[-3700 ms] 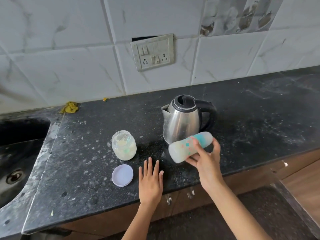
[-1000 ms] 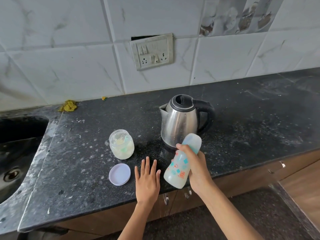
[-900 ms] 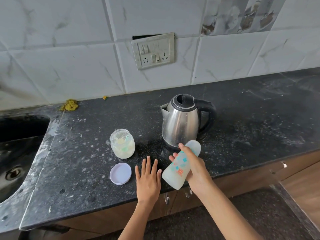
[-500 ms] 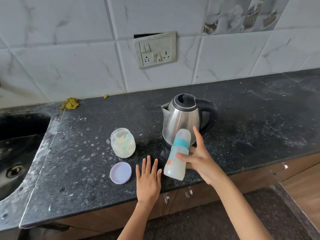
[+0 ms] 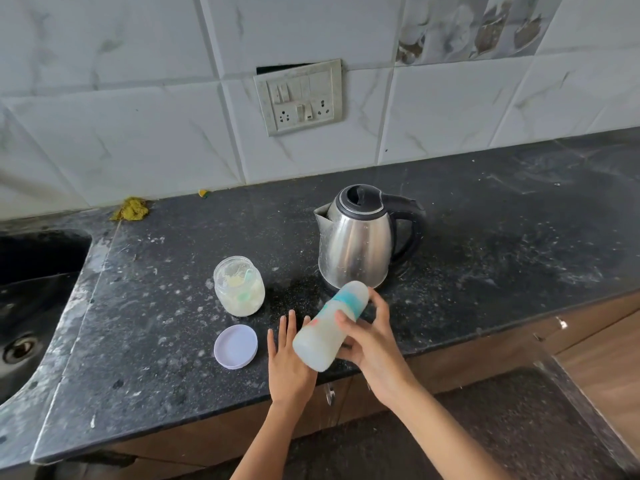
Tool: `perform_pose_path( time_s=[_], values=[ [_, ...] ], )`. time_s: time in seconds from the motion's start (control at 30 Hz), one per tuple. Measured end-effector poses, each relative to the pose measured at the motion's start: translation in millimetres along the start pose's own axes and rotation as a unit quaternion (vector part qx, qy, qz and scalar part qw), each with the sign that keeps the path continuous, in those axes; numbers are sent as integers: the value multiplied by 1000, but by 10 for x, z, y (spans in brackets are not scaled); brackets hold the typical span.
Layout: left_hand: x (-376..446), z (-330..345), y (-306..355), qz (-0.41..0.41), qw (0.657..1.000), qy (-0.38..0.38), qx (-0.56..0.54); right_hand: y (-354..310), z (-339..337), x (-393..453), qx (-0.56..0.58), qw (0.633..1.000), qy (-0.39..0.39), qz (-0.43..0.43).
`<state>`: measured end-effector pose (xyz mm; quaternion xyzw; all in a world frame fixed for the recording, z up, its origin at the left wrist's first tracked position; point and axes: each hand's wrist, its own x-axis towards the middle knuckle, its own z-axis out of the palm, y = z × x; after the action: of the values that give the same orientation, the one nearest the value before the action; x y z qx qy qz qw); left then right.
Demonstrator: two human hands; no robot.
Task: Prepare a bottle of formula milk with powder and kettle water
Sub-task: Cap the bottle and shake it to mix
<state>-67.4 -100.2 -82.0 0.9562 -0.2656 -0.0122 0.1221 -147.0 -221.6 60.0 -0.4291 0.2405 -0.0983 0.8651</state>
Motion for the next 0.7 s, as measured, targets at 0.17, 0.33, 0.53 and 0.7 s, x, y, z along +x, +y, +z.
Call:
perform_pose_path(
  time_s=[0.17,0.33,0.53,0.7],
  values=[
    [19,6,19,-28,999,27,-27,-119,-42,161,80,987,114,-75],
    [-2,-6,-5,11,999,29,-24,14,68,-50,-5,999,11,-47],
    [6,-13,30,-20,999,19,-26,-94,-85,116,31,992,93,-77],
    [4,-37,18,-13,999,29,-14,-35,-117,22,23,994,76,-79]
  ],
)
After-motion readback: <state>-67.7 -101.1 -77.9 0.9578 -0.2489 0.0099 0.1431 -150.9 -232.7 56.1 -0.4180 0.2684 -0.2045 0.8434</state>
